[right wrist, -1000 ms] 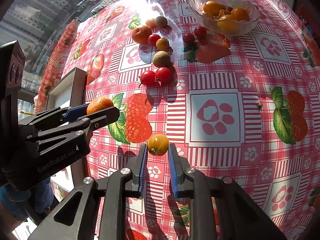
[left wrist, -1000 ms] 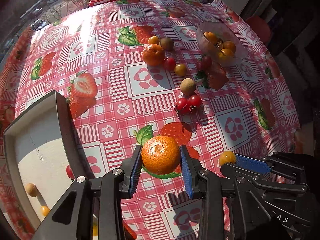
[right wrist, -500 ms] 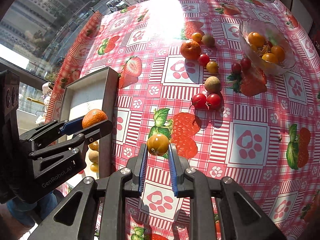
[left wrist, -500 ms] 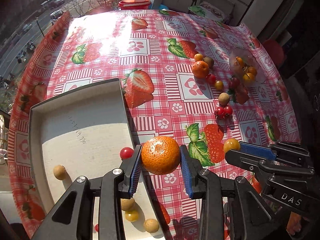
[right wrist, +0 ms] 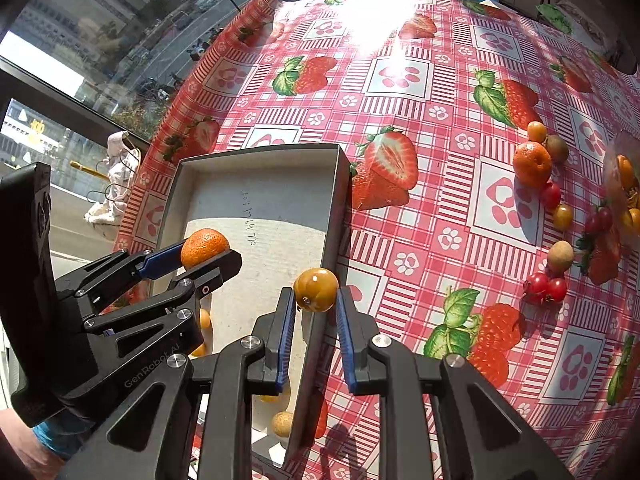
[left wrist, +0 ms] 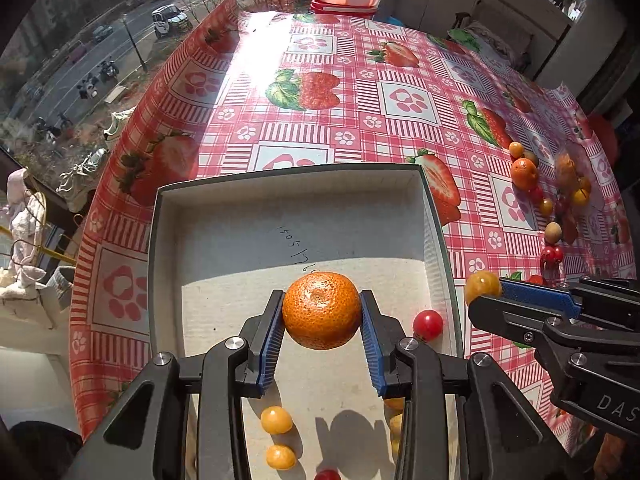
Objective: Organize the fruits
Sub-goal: 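Carry both held fruits over the white tray, then open both grippers to release the fruits into the tray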
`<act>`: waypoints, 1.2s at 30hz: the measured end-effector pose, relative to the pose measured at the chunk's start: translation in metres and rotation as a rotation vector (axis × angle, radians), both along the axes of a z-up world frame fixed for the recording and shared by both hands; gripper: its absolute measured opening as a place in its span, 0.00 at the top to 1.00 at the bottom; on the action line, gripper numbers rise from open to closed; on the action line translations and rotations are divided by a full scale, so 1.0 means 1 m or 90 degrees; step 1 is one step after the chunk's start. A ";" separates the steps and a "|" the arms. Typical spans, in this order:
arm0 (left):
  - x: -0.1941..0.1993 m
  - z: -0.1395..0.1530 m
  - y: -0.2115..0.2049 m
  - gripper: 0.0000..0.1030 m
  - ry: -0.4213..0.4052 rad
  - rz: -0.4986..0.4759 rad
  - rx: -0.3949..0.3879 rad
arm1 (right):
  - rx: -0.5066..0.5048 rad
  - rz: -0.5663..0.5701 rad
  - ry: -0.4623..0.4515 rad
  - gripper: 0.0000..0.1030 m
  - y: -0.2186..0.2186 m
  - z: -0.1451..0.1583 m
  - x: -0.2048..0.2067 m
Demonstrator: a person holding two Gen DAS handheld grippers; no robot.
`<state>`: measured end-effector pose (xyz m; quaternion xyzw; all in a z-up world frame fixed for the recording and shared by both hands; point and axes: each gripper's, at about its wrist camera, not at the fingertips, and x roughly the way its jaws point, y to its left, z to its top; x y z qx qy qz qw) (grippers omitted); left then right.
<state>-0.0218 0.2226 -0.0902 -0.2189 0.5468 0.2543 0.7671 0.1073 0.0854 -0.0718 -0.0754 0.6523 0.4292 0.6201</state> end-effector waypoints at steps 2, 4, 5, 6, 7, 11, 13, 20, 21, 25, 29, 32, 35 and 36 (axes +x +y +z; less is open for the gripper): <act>-0.002 -0.007 0.011 0.63 0.012 0.010 0.009 | -0.002 0.008 0.004 0.79 0.018 -0.006 -0.002; -0.002 -0.014 0.020 0.63 0.022 0.014 0.015 | -0.005 0.015 0.009 0.79 0.034 -0.012 -0.004; -0.002 -0.017 0.024 0.63 0.028 0.014 0.017 | -0.009 0.019 0.012 0.79 0.041 -0.015 -0.005; -0.001 -0.021 0.027 0.63 0.033 0.015 0.018 | -0.015 0.023 0.013 0.79 0.047 -0.019 -0.007; -0.001 -0.024 0.029 0.63 0.038 0.016 0.018 | -0.021 0.027 0.014 0.79 0.053 -0.023 -0.008; 0.000 -0.036 0.035 0.63 0.056 0.019 0.015 | -0.049 0.043 0.014 0.79 0.068 -0.040 -0.014; -0.001 -0.038 0.036 0.54 0.059 0.020 0.015 | -0.060 0.051 0.015 0.77 0.072 -0.046 -0.016; 0.000 -0.043 0.037 0.45 0.072 0.024 0.011 | -0.082 0.072 0.007 0.76 0.080 -0.056 -0.021; -0.001 -0.043 0.037 0.45 0.074 0.025 0.011 | -0.085 0.074 0.007 0.74 0.081 -0.057 -0.022; -0.008 -0.042 0.038 0.45 0.079 0.030 0.018 | -0.082 0.070 0.013 0.67 0.085 -0.057 -0.023; -0.015 -0.038 0.041 0.42 0.080 0.038 0.012 | -0.068 0.062 0.018 0.55 0.081 -0.048 -0.021; -0.023 -0.030 0.047 0.09 0.071 0.056 0.009 | -0.067 0.055 0.009 0.40 0.078 -0.039 -0.019; -0.027 -0.023 0.046 0.03 0.073 0.059 0.017 | -0.050 0.042 0.023 0.34 0.072 -0.029 -0.014; -0.030 -0.021 0.046 0.01 0.075 0.062 0.020 | -0.049 0.041 0.022 0.30 0.070 -0.026 -0.013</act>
